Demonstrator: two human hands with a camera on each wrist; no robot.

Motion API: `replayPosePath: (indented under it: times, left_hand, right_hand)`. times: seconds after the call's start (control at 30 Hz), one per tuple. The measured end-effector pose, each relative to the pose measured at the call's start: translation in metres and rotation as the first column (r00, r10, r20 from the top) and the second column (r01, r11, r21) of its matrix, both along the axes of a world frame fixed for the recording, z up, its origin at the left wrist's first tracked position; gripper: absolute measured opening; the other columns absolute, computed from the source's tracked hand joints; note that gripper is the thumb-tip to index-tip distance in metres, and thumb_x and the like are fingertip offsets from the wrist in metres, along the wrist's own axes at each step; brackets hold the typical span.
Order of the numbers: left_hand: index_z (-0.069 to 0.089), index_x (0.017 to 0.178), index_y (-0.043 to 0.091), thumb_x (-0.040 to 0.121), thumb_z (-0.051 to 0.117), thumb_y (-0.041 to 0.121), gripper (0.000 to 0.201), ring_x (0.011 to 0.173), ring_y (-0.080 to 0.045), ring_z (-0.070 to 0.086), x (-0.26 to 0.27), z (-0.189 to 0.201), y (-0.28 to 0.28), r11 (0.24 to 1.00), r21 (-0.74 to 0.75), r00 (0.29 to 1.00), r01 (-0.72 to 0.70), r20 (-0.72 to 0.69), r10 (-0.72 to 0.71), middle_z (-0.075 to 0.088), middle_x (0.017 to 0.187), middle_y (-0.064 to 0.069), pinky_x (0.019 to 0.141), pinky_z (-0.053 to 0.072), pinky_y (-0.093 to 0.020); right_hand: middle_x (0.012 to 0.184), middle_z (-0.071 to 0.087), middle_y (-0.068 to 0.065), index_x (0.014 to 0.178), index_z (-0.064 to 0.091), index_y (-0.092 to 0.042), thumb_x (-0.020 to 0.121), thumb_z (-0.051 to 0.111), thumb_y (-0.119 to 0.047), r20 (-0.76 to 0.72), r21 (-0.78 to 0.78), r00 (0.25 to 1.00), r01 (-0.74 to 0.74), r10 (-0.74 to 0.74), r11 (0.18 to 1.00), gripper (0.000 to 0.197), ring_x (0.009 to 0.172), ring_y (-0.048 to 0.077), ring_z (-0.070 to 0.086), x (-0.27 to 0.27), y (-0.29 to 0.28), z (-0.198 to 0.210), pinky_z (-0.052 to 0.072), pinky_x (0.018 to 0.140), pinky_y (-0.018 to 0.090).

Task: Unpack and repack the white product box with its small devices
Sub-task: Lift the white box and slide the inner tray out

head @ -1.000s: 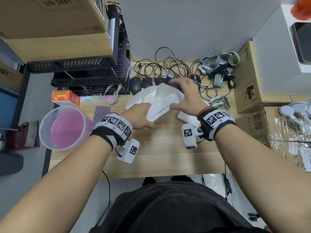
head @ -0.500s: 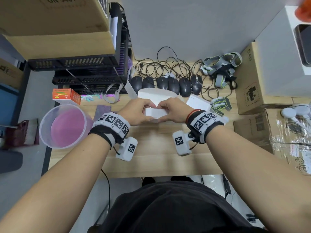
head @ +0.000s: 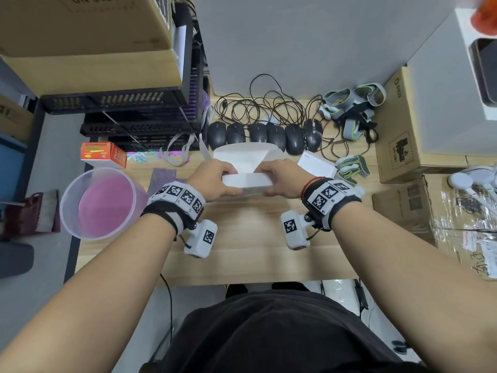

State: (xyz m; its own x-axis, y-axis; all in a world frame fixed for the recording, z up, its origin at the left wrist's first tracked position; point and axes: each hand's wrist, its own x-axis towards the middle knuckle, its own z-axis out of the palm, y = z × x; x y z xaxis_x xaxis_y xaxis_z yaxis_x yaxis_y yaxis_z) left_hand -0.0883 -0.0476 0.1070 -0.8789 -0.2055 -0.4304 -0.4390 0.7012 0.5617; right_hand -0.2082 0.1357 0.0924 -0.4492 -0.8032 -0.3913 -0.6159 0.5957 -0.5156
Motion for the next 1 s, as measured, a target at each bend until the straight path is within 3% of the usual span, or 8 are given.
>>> replayPosePath:
  times: [0.17, 0.3, 0.4, 0.53, 0.67, 0.77, 0.83, 1.0]
  left_hand:
    - [0.071, 0.102, 0.018, 0.075, 0.083, 0.037, 0.035, 0.082, -0.018, 0.058, 0.007, -0.007, -0.014, 0.991, 0.131, 0.999, -0.027, 0.033, 0.023, 0.069, 0.093, -0.001, 0.074, 0.046, -0.034]
    - [0.074, 0.103, 0.016, 0.078, 0.082, 0.029, 0.029, 0.078, -0.012, 0.059, 0.009, -0.005, -0.016, 0.965, 0.262, 0.998, -0.031, 0.055, 0.017, 0.074, 0.1, -0.005, 0.076, 0.048, -0.029]
    - [0.073, 0.107, 0.013, 0.079, 0.081, 0.027, 0.032, 0.075, -0.006, 0.059, 0.008, -0.001, -0.014, 0.952, 0.304, 0.998, -0.043, 0.057, 0.027, 0.075, 0.099, 0.0, 0.077, 0.05, -0.03]
    - [0.066, 0.099, 0.018, 0.078, 0.082, 0.021, 0.026, 0.05, 0.004, 0.047, 0.007, -0.001, -0.007, 0.981, 0.19, 0.999, -0.032, 0.012, 0.03, 0.056, 0.053, 0.019, 0.053, 0.035, -0.008]
    - [0.072, 0.109, 0.017, 0.073, 0.086, 0.02, 0.038, 0.078, -0.014, 0.055, 0.009, -0.015, -0.002, 0.997, -0.054, 0.998, -0.062, -0.028, 0.06, 0.057, 0.083, 0.006, 0.069, 0.041, -0.021]
    - [0.072, 0.114, 0.018, 0.075, 0.084, 0.016, 0.041, 0.104, -0.022, 0.055, 0.019, -0.042, 0.006, 0.994, -0.095, 0.999, -0.05, 0.006, 0.051, 0.055, 0.104, 0.002, 0.096, 0.042, -0.033]
    - [0.07, 0.118, 0.017, 0.078, 0.081, 0.017, 0.041, 0.112, -0.022, 0.052, 0.029, -0.061, 0.014, 0.989, -0.138, 0.998, -0.05, 0.017, 0.053, 0.054, 0.113, -0.001, 0.102, 0.034, -0.026]
    - [0.064, 0.128, 0.013, 0.085, 0.074, 0.027, 0.047, 0.126, -0.021, 0.047, 0.053, -0.098, 0.023, 0.969, -0.117, 0.966, -0.216, 0.12, 0.23, 0.044, 0.137, -0.007, 0.109, 0.028, -0.025]
  right_hand:
    - [0.135, 0.048, 0.004, 0.113, 0.068, -0.032, 0.067, 0.089, -0.032, -0.15, 0.039, 0.981, 0.13, -0.122, 0.991, 0.051, 0.125, 0.03, 0.037, -0.023, 0.03, -0.01, 0.035, 0.107, 0.047]
    - [0.134, 0.047, 0.006, 0.118, 0.065, -0.033, 0.069, 0.089, -0.032, 0.078, 0.011, 0.983, 0.166, -0.167, 0.986, 0.055, 0.119, 0.027, 0.047, -0.034, 0.047, -0.019, 0.044, 0.102, 0.042]
    - [0.112, 0.064, 0.0, 0.111, 0.063, -0.029, 0.076, 0.085, -0.026, 0.202, 0.024, 0.968, 0.145, -0.147, 0.989, 0.042, 0.092, 0.02, 0.059, -0.036, 0.05, -0.023, 0.048, 0.082, 0.031]
    - [0.091, 0.063, -0.001, 0.097, 0.06, -0.025, 0.079, 0.083, -0.023, 0.159, 0.011, 0.969, 0.189, -0.189, 0.982, 0.028, 0.073, 0.014, 0.055, -0.032, 0.052, -0.03, 0.04, 0.074, 0.025]
    - [0.121, 0.061, -0.003, 0.123, 0.062, -0.027, 0.078, 0.082, -0.038, 0.25, -0.001, 0.921, 0.31, -0.3, 0.951, 0.051, 0.093, 0.017, 0.064, -0.025, 0.055, -0.046, 0.052, 0.092, 0.038]
    - [0.125, 0.045, -0.004, 0.153, 0.033, -0.019, 0.082, 0.076, -0.049, 0.352, 0.105, 0.822, 0.44, -0.448, 0.892, 0.088, 0.1, 0.022, 0.062, -0.016, 0.055, -0.05, 0.052, 0.096, 0.04]
    - [0.136, 0.046, 0.0, 0.156, 0.023, -0.013, 0.082, 0.074, -0.05, 0.448, 0.163, 0.686, 0.568, -0.573, 0.807, 0.097, 0.091, 0.023, 0.067, -0.009, 0.057, -0.061, 0.056, 0.095, 0.044]
    - [0.114, 0.057, 0.008, 0.151, 0.033, -0.003, 0.091, 0.07, -0.032, 0.514, 0.203, 0.454, 0.76, -0.728, 0.617, 0.076, 0.103, 0.026, 0.065, 0.01, 0.065, -0.09, 0.056, 0.093, 0.049]
